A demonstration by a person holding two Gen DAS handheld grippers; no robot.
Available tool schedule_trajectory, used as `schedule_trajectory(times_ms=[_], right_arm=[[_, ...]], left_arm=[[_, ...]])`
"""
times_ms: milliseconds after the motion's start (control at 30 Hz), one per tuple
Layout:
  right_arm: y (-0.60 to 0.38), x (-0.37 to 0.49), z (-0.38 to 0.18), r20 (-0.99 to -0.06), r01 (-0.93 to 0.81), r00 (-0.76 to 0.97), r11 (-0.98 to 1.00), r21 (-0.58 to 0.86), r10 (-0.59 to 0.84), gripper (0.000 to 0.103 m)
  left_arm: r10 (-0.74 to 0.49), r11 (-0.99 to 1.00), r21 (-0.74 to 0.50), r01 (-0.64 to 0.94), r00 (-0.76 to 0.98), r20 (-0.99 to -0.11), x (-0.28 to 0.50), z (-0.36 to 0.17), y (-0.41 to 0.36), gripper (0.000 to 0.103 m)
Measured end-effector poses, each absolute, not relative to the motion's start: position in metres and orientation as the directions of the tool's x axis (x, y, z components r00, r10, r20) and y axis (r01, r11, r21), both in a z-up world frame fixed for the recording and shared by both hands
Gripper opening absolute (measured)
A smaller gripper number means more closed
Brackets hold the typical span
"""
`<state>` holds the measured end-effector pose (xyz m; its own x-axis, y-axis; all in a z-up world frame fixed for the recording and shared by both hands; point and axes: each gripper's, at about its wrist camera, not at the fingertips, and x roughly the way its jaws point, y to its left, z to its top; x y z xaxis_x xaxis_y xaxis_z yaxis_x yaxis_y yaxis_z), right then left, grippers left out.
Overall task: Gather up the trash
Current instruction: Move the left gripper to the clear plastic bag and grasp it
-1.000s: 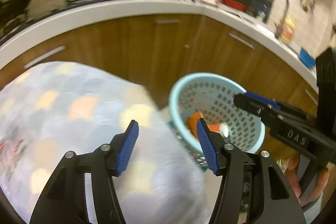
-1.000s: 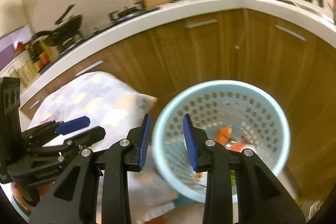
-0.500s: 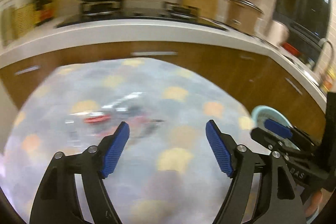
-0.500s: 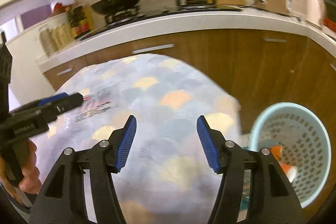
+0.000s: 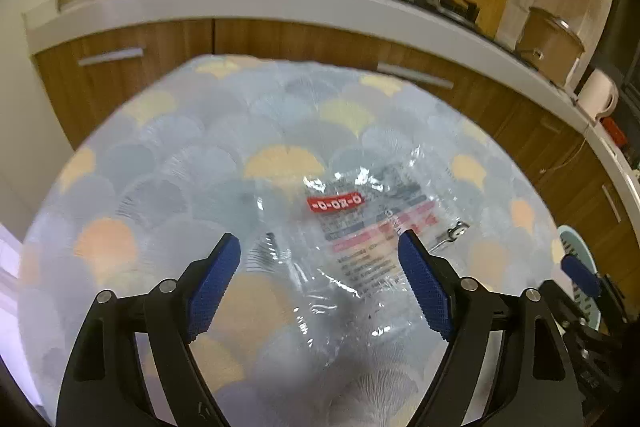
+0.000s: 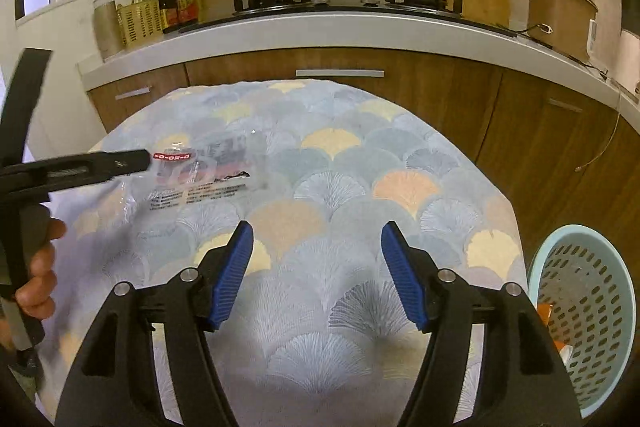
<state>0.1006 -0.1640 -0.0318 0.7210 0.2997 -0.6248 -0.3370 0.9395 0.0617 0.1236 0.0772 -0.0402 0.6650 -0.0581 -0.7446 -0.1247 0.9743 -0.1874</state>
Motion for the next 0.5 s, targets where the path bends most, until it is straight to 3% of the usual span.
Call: schedule_trajectory(times_ms=[67, 167, 233, 400, 500], right_arm=[[-0.166, 0.102, -0.032, -0.624, -0.335, 0.719, 0.939, 0.075, 0.306, 0.063], [-0.170, 0.104, -0.033, -0.628, -0.331, 0.711, 0.939, 0.099, 0.317, 0.063], [-0.172, 0.105, -0.032, -0.628, -0.327, 0.709, 0.938, 0.110, 0.321, 0.063], [-0.173, 0.105, -0.032, -0.625, -0.321, 0.710, 0.939, 0.122, 0.324, 0.063], [-0.175, 0.105, -0.031, -0.620, -0.315, 0.715, 0.941, 0.127, 0.323, 0.063]], left_arm=[[-0.043, 0.979, -0.162, -0.126, 0.643, -0.765, 0.129, -0.050, 0.071, 0.061], [0.044, 0.990, -0.054, -0.132, 0.642, -0.765, 0.128, -0.056, 0.056, 0.051], [0.081, 0.992, -0.005, -0.130, 0.645, -0.760, 0.127, -0.057, 0.050, 0.027], [0.039, 0.995, -0.034, -0.096, 0.661, -0.749, 0.122, -0.053, 0.048, 0.004], [0.014, 0.996, -0.052, -0.076, 0.679, -0.734, 0.117, -0.048, 0.043, 0.003]])
